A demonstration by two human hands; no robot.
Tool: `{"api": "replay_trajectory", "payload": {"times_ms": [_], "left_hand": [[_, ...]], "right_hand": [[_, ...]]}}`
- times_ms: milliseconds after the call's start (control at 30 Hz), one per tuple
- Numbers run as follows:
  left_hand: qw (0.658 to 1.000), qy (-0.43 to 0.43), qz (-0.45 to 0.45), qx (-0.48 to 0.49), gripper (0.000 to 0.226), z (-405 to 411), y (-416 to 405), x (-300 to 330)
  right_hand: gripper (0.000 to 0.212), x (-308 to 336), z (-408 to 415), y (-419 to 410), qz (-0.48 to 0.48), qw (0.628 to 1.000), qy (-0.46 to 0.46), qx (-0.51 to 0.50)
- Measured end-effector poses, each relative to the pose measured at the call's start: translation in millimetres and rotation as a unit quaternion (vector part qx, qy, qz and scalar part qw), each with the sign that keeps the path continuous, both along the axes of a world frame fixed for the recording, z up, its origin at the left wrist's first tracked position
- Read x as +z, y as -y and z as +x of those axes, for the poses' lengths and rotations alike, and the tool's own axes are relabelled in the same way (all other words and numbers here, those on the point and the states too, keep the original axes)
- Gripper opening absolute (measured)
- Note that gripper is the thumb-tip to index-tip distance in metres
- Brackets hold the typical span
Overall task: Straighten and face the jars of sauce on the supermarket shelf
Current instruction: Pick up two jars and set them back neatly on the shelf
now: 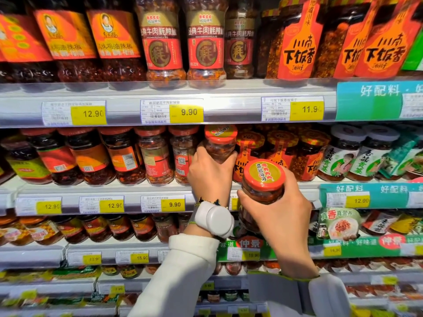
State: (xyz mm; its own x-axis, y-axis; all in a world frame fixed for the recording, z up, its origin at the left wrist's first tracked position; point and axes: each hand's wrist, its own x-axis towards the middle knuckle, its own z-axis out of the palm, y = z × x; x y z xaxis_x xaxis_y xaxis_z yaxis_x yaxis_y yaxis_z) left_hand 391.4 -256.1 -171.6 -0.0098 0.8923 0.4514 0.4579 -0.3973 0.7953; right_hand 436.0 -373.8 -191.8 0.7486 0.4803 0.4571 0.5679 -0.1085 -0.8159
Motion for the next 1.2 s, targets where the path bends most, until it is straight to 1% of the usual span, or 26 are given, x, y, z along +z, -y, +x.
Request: {"api": "replay_trajectory", "payload": {"times_ms": [167, 267, 333, 433, 567, 633, 767, 833, 900, 1000, 1067, 1200], "left_hand": [[0.999, -0.051, -0.007, 0.013, 0.058, 0.1, -3.2, 3.1], [0.997, -0.077, -0.02, 0.001, 0.051, 2.7, -2.1, 1.8], [0.996, -0.08, -0.031, -0.008, 0.046, 4.0, 0.1, 0.0], [0.997, -0.071, -0.035, -0.007, 0.038, 3.2, 3.9, -3.4], [0.998, -0.054, -0.025, -0.011, 0.035, -0.6, 8.0, -7.9], [0.999, -0.047, -0.018, -0.019, 0.038, -2.8, 9.8, -11.0], [0.999, -0.027, -0.007, -0.03, 0.051, -10.0, 11.9, -12.1], [0.999, -0.011, 0.018, -0.028, 0.051, -15.5, 13.4, -8.2], [0.999, 0.016, 0.041, -0.026, 0.046, -20.2, 14.7, -1.3], [0.993, 0.055, 0.077, -0.064, 0.028, -30.8, 16.0, 11.1], [0.99, 0.041, 0.089, -0.103, 0.019, -38.4, 15.4, 18.0], [0.983, 0.022, 0.065, -0.172, 0.015, -54.0, 13.9, 35.7]], "right_hand": [[0.065, -0.8, 0.4, -1.6, 0.001, 1.0, 0.0, 0.005], [0.068, -1.0, 0.3, -3.3, -0.004, 1.0, -0.002, 0.009], [0.069, 0.3, -0.3, -4.6, -0.003, 1.0, 0.0, 0.011], [0.071, 2.1, -0.7, -6.2, 0.001, 1.0, 0.008, 0.011], [0.073, 4.7, -2.5, -7.4, 0.007, 1.0, 0.012, 0.018], [0.072, 5.7, -3.4, -7.8, 0.008, 1.0, 0.014, 0.02], [0.067, 10.1, -6.5, -9.2, 0.02, 0.999, 0.02, 0.016], [0.068, 12.7, -9.0, -9.9, 0.021, 0.999, 0.02, 0.015], [0.07, 15.2, -9.5, -10.3, 0.017, 0.999, 0.025, 0.013], [0.07, 22.2, -11.2, -12.2, 0.024, 0.999, 0.042, 0.008], [0.068, 30.0, -13.9, -14.8, 0.039, 0.998, 0.054, 0.009], [0.065, 49.0, -25.1, -19.4, 0.061, 0.995, 0.07, 0.023]]}}
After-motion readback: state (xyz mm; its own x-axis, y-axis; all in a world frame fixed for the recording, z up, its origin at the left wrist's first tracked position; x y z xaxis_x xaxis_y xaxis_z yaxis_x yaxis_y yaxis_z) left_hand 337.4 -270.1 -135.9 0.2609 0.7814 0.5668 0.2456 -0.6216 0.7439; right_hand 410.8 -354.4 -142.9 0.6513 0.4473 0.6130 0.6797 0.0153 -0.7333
